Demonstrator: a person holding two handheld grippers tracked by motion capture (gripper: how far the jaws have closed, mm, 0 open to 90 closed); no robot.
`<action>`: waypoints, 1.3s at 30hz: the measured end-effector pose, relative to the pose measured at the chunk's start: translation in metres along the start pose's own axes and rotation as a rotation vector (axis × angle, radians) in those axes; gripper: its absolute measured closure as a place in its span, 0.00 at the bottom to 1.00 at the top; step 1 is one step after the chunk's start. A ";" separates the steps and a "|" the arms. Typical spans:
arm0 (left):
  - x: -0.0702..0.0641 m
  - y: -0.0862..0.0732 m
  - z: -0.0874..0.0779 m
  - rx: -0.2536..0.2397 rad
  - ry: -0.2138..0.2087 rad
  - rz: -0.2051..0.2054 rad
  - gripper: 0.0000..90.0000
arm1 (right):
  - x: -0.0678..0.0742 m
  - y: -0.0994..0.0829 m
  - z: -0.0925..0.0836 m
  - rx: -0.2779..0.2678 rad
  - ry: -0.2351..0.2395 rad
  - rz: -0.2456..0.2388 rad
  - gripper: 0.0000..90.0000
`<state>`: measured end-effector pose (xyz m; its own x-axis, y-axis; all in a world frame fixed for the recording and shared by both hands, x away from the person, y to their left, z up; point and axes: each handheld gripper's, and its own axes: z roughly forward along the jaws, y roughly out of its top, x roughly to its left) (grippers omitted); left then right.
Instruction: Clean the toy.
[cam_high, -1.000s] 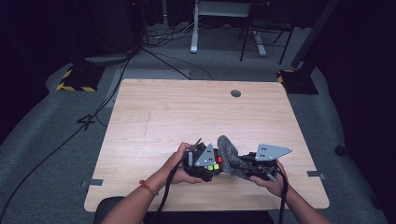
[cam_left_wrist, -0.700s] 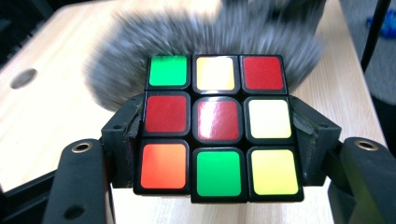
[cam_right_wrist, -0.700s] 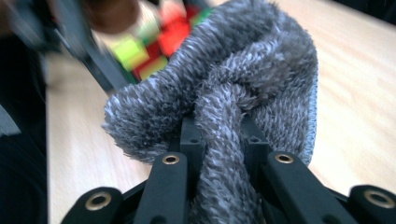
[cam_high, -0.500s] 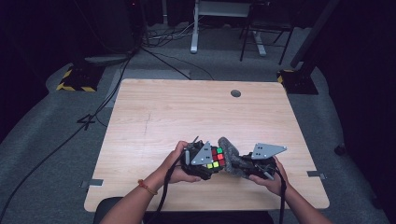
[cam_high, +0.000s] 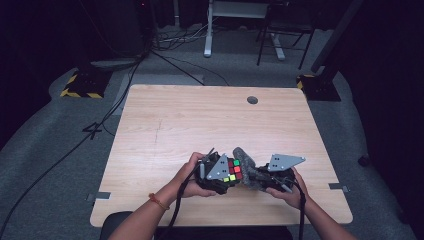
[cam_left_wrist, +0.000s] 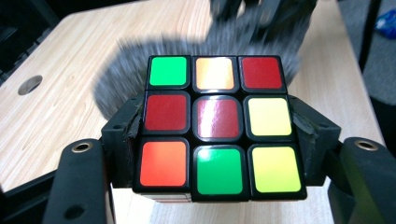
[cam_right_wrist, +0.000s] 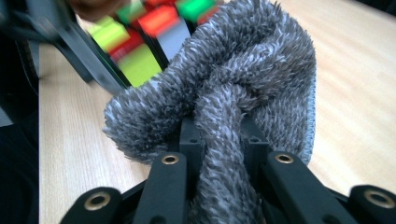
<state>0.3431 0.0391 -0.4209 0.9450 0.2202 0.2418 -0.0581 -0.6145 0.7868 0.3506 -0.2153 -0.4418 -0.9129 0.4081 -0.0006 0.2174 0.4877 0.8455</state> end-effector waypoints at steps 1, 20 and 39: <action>0.000 -0.001 0.000 -0.006 0.003 -0.001 0.37 | -0.001 -0.001 0.000 -0.009 0.010 0.008 0.85; -0.003 0.005 0.004 -0.015 0.000 0.020 0.37 | 0.007 0.007 -0.015 -0.061 -0.010 -0.017 0.85; -0.004 0.006 0.008 -0.004 -0.007 0.033 0.36 | 0.010 0.006 -0.019 -0.148 0.037 -0.003 0.86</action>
<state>0.3417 0.0286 -0.4215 0.9449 0.1940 0.2638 -0.0909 -0.6186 0.7805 0.3364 -0.2226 -0.4265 -0.9262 0.3767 0.0141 0.1637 0.3683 0.9152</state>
